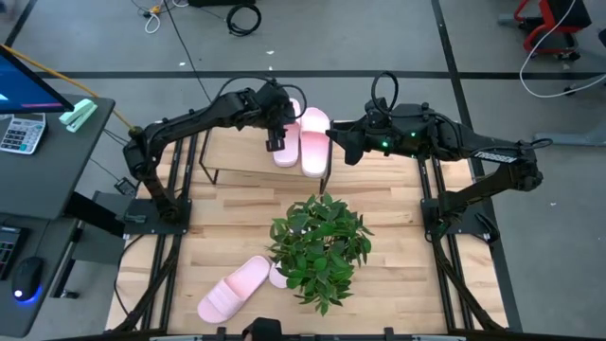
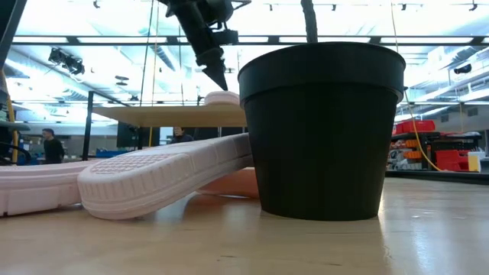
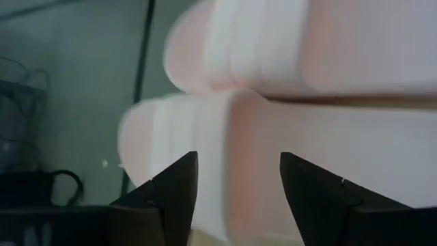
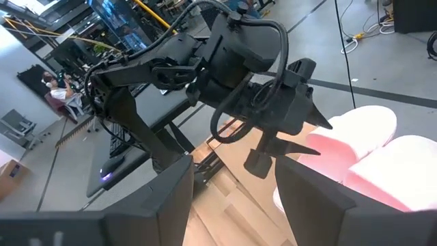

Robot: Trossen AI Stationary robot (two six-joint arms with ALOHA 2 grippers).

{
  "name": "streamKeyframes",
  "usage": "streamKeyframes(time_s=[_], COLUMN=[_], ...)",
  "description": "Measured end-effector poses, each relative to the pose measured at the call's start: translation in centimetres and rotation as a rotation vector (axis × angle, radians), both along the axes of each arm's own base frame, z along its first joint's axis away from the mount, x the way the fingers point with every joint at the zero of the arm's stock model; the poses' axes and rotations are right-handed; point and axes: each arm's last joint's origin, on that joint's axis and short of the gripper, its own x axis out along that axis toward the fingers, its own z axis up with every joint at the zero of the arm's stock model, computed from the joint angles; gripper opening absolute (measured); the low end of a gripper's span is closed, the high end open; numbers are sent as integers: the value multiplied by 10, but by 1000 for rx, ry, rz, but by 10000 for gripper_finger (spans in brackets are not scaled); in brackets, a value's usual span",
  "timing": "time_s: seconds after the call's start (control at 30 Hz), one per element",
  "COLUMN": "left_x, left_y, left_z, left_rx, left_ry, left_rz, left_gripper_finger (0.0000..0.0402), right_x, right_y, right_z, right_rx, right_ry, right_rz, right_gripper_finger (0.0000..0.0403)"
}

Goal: Pick and place slides into the shelf
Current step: Put the pink slide on the shelf

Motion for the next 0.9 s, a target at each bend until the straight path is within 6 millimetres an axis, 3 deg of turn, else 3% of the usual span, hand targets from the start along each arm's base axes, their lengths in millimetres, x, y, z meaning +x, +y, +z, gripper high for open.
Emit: streamKeyframes(time_s=[0.4, 0.57, 0.77, 0.9], left_x=[14, 16, 16, 16], left_y=[7, 8, 8, 9], left_z=[-18, -17, -17, -17], left_rx=[37, 69, 72, 80], left_ry=[27, 21, 20, 24], left_rz=[55, 87, 88, 99], left_gripper_finger=[169, 117, 19, 20], right_x=[0, 0, 0, 0], right_y=[0, 0, 0, 0], right_z=[0, 0, 0, 0], right_rx=[8, 11, 16, 16], right_ry=[-4, -5, -7, -7], right_rz=[-4, -4, -5, -5], right_gripper_finger=[213, 213, 213, 213])
